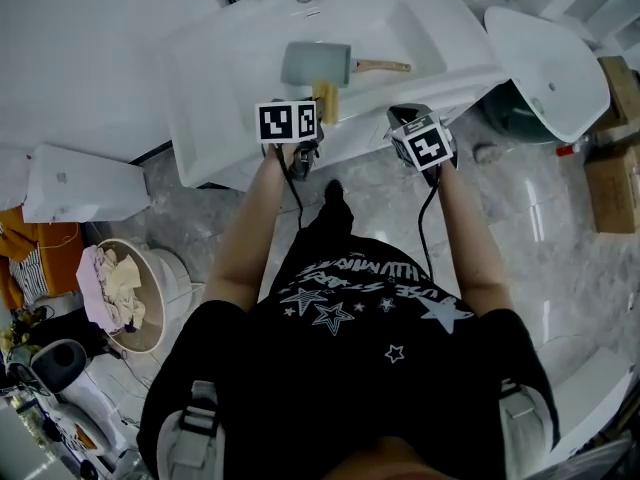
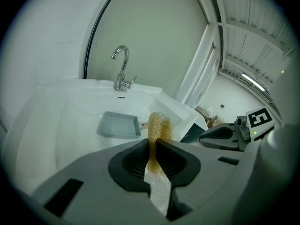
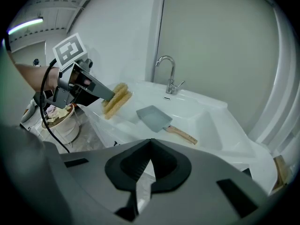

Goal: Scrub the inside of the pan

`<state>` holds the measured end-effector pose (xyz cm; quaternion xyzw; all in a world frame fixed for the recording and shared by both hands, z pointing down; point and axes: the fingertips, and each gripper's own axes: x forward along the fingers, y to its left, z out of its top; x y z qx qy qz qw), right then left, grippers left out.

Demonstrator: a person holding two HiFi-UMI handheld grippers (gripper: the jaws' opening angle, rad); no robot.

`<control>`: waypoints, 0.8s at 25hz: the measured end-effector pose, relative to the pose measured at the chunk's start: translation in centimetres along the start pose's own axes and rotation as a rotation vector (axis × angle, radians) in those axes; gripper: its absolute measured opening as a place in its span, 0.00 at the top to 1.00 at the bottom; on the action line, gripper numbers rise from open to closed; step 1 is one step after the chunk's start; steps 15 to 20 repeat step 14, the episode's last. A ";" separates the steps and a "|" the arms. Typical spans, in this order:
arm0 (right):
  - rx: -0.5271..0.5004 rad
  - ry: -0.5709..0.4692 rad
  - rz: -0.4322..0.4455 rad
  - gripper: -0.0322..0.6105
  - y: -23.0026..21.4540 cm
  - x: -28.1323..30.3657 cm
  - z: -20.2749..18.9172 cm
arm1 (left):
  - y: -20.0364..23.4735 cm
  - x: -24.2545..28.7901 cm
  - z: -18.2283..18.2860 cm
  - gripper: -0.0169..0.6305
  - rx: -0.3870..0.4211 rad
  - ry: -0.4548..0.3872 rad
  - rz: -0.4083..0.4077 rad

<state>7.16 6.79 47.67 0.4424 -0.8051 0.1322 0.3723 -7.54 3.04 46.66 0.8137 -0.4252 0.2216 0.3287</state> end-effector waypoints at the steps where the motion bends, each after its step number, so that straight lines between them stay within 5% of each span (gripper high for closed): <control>1: 0.002 -0.002 0.000 0.94 0.5 -0.5 -0.4 | -0.2 -0.6 -0.5 0.90 0.000 -0.002 0.000; 14: 0.005 -0.011 0.008 0.94 7.4 -5.6 -4.9 | -2.9 -7.4 -7.8 0.90 -0.008 -0.022 -0.012; 20: 0.005 -0.011 0.008 0.94 7.4 -5.6 -4.9 | -2.9 -7.4 -7.8 0.90 -0.008 -0.022 -0.012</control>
